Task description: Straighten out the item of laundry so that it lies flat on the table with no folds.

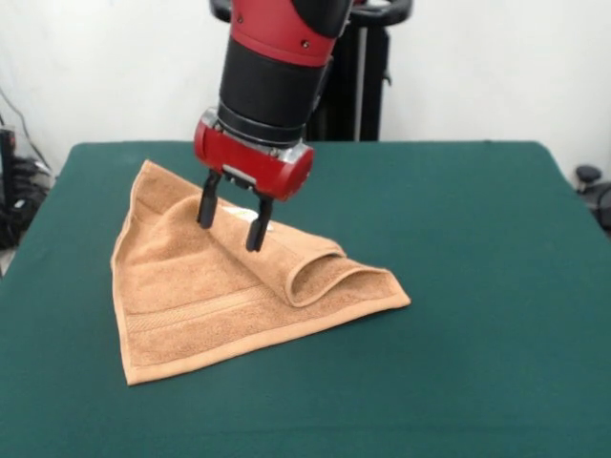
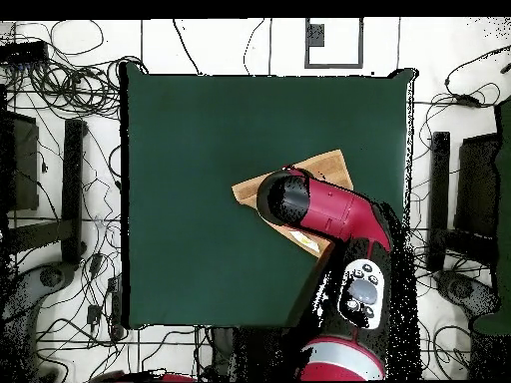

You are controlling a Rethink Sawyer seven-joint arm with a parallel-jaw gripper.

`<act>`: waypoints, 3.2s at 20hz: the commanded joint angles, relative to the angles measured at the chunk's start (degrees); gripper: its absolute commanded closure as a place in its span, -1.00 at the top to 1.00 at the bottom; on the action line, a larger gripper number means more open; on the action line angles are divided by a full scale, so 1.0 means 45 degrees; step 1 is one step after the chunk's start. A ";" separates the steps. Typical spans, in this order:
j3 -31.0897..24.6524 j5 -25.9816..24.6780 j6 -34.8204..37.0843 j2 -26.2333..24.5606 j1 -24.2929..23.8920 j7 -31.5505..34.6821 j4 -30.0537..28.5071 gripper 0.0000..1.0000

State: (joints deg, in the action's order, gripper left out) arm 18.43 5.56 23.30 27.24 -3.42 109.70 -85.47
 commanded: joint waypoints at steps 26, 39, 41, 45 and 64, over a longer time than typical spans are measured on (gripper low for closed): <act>-0.2489 -0.0230 0.0680 -0.0139 0.0484 0.1103 -0.1143 1.00; -0.1893 0.0045 0.1351 -0.0117 0.1328 0.1845 -0.1028 1.00; -0.1864 0.0041 0.1341 -0.0062 0.1354 0.1837 -0.1112 1.00; -0.1797 0.0048 0.1344 -0.0061 0.1445 0.1857 -0.1194 1.00; -0.1257 -0.0296 0.2253 -0.0019 0.1562 0.1688 -0.1203 1.00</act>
State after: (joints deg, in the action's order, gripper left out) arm 14.44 5.34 26.32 28.83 1.67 109.70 -86.12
